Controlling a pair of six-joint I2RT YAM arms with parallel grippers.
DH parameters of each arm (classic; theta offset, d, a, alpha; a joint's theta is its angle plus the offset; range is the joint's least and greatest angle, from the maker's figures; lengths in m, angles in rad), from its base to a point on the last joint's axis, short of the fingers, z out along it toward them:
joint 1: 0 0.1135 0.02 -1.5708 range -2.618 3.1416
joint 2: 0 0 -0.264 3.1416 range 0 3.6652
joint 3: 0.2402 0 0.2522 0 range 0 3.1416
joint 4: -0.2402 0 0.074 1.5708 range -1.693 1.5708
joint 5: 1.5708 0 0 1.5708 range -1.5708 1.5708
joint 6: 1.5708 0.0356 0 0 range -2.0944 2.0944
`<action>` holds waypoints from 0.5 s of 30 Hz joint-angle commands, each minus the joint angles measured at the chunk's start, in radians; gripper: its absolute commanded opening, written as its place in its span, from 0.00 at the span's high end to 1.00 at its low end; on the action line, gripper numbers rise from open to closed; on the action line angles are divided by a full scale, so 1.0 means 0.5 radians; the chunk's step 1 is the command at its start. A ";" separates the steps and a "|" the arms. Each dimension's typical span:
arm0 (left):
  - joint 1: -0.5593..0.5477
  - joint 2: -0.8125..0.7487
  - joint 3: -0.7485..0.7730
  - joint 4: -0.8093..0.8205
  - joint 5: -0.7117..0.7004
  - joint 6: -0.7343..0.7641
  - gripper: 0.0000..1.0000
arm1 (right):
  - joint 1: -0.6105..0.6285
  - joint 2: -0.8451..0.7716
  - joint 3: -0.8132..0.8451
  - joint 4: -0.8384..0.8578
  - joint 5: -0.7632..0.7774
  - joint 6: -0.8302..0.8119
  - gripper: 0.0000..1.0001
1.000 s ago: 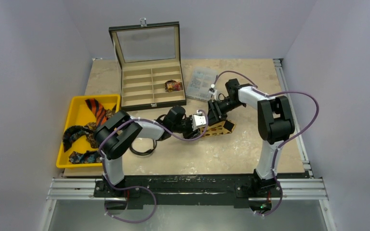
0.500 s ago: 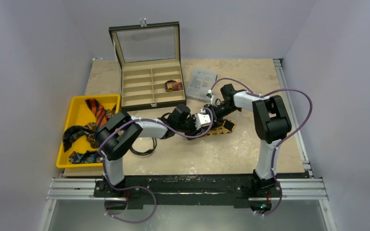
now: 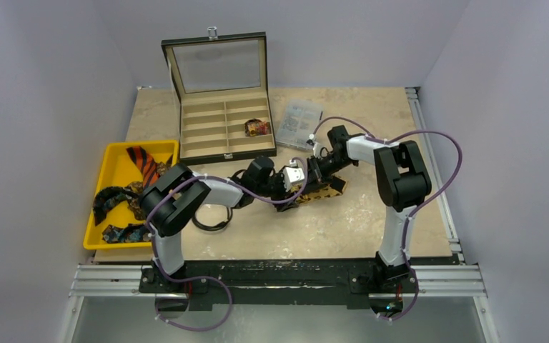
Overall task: Roll the ties
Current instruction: Roll the tie at the center of the board.
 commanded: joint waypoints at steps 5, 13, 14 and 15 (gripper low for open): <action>0.093 -0.013 -0.214 0.558 0.340 -0.152 0.34 | -0.020 0.155 0.002 0.002 0.726 -0.179 1.00; 0.077 0.186 -0.112 0.815 0.311 -0.234 0.33 | -0.020 0.218 0.069 -0.008 0.827 -0.166 1.00; 0.071 0.213 -0.099 0.835 0.290 -0.241 0.33 | -0.020 0.219 0.065 -0.005 0.833 -0.164 1.00; 0.065 0.237 -0.093 0.864 0.266 -0.262 0.34 | -0.020 0.222 0.059 -0.004 0.833 -0.162 1.00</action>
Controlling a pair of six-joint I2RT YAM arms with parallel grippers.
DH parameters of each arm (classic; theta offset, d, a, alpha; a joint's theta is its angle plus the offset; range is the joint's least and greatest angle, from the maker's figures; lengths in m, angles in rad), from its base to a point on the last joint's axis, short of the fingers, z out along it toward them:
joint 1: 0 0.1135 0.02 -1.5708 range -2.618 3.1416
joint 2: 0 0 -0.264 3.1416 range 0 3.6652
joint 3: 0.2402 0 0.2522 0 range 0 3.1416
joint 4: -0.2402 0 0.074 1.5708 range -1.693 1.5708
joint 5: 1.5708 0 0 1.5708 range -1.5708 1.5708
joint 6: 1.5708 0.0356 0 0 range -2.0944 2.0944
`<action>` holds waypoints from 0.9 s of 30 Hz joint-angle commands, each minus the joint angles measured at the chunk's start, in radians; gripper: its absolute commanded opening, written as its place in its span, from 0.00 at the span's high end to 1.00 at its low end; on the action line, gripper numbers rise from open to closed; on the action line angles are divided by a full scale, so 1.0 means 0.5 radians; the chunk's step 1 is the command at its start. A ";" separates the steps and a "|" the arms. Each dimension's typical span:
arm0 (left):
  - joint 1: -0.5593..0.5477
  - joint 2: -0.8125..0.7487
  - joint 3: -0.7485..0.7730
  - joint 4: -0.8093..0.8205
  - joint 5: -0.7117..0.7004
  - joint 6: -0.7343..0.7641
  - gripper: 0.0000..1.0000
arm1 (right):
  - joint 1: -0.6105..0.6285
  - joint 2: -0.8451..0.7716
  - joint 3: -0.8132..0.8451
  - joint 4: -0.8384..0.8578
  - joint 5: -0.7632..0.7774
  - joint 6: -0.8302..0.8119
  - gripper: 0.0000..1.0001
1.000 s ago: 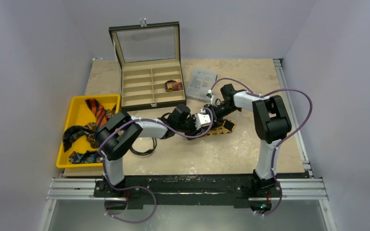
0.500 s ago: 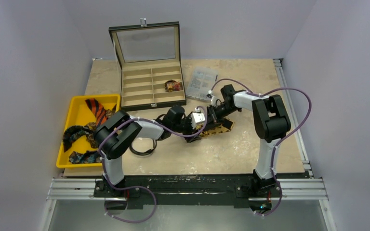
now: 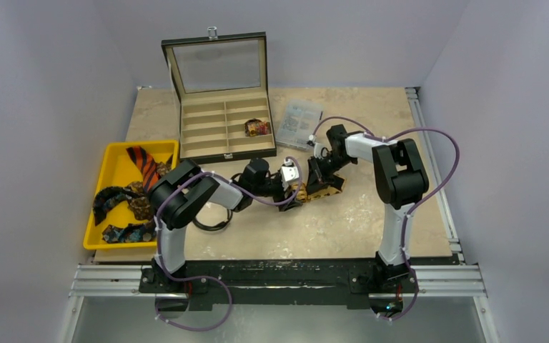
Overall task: Roll the ties
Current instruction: Roll the tie at the center of the board.
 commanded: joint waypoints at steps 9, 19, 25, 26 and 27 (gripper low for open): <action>-0.163 0.203 0.169 0.190 -0.286 -0.261 0.55 | 0.060 0.072 -0.174 0.212 0.449 -0.043 1.00; -0.123 0.006 0.111 -0.586 -0.483 0.030 0.80 | 0.160 -0.041 -0.183 0.204 0.249 0.064 0.93; -0.037 -0.129 0.043 -1.048 -0.439 0.307 0.94 | -0.064 -0.199 -0.019 -0.104 0.038 -0.141 0.76; -0.037 -0.136 0.052 -1.106 -0.410 0.345 0.95 | -0.094 -0.229 0.019 -0.134 -0.018 -0.176 0.74; -0.037 -0.132 0.075 -1.158 -0.387 0.352 0.96 | -0.114 -0.253 0.067 -0.164 -0.068 -0.203 0.72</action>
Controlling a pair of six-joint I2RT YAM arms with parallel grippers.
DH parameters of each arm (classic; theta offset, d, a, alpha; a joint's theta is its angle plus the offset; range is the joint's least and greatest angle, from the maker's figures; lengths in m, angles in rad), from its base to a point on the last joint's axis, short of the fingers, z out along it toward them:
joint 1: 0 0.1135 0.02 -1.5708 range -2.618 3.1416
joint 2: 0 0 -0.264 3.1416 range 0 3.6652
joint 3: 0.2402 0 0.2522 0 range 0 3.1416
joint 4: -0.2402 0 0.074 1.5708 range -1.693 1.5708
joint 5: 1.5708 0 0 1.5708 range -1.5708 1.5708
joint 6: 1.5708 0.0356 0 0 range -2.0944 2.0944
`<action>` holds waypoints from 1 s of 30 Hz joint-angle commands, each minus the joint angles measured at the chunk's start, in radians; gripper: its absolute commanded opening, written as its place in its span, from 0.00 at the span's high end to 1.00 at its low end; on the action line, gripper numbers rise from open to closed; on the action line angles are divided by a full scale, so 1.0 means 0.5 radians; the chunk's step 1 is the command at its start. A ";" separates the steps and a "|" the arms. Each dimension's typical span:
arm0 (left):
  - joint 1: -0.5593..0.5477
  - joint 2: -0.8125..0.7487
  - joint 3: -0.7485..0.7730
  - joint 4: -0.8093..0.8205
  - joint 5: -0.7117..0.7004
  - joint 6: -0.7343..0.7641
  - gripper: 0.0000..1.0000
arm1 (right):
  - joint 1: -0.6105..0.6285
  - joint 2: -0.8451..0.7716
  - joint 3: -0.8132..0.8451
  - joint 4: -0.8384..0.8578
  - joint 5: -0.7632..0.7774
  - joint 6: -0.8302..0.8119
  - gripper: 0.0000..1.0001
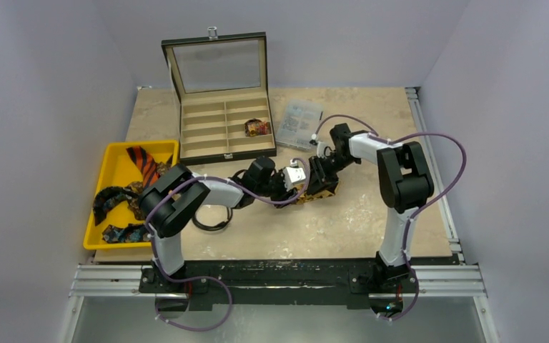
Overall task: Roll the ties
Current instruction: Roll the tie at the center of the board.
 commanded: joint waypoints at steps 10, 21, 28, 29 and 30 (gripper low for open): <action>0.044 0.072 0.098 -0.824 -0.007 0.225 1.00 | -0.147 -0.164 0.161 -0.007 0.111 0.007 0.63; 0.037 0.079 0.087 -0.791 -0.013 0.210 1.00 | -0.143 -0.052 0.208 0.069 0.289 0.015 0.56; 0.036 0.083 0.099 -0.792 -0.016 0.208 1.00 | -0.126 0.017 0.209 0.052 0.281 -0.013 0.56; 0.036 0.086 0.101 -0.791 -0.015 0.207 1.00 | -0.124 0.018 0.212 0.045 0.256 -0.021 0.58; 0.034 0.088 0.099 -0.794 -0.014 0.208 1.00 | -0.123 0.016 0.220 0.034 0.209 -0.033 0.60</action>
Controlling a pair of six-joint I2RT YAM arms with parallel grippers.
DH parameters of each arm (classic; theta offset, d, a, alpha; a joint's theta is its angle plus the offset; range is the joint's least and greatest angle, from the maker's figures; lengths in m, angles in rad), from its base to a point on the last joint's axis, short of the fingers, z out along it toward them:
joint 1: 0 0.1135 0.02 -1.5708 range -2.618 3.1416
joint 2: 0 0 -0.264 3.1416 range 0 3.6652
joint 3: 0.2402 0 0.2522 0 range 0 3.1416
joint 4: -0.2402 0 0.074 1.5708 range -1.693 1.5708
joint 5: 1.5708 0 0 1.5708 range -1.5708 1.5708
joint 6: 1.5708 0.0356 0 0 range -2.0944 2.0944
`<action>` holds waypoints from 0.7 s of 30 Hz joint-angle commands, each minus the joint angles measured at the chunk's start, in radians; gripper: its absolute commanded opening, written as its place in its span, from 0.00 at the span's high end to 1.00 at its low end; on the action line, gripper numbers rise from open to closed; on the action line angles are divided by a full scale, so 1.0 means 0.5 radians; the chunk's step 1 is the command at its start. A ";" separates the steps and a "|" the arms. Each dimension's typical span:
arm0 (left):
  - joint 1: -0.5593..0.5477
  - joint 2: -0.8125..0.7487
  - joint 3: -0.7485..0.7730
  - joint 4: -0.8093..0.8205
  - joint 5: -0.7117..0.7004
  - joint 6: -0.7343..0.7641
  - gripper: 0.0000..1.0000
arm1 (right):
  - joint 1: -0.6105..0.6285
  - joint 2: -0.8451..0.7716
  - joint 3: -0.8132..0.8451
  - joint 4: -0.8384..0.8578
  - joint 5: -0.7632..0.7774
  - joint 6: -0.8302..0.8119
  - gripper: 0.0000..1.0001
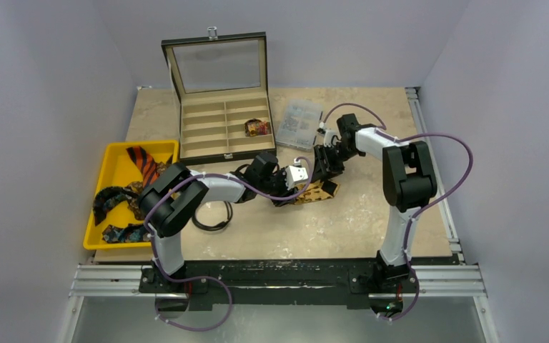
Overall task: Roll the ties
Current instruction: Roll the tie at the center of the board.
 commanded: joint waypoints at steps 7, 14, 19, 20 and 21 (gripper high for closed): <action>0.005 0.123 -0.064 -0.368 -0.079 0.016 1.00 | 0.024 -0.102 0.061 -0.053 -0.317 -0.075 0.67; 0.006 0.134 -0.058 -0.374 -0.085 0.011 1.00 | 0.025 -0.103 0.085 -0.177 -0.254 -0.150 0.81; 0.007 0.131 -0.052 -0.377 -0.080 0.002 1.00 | 0.025 -0.050 0.008 -0.044 -0.139 -0.090 0.61; 0.005 0.129 -0.055 -0.379 -0.081 0.005 1.00 | 0.024 -0.022 0.006 -0.014 -0.144 -0.073 0.61; 0.007 0.128 -0.055 -0.382 -0.084 0.010 1.00 | 0.025 0.006 0.008 0.012 -0.158 -0.068 0.62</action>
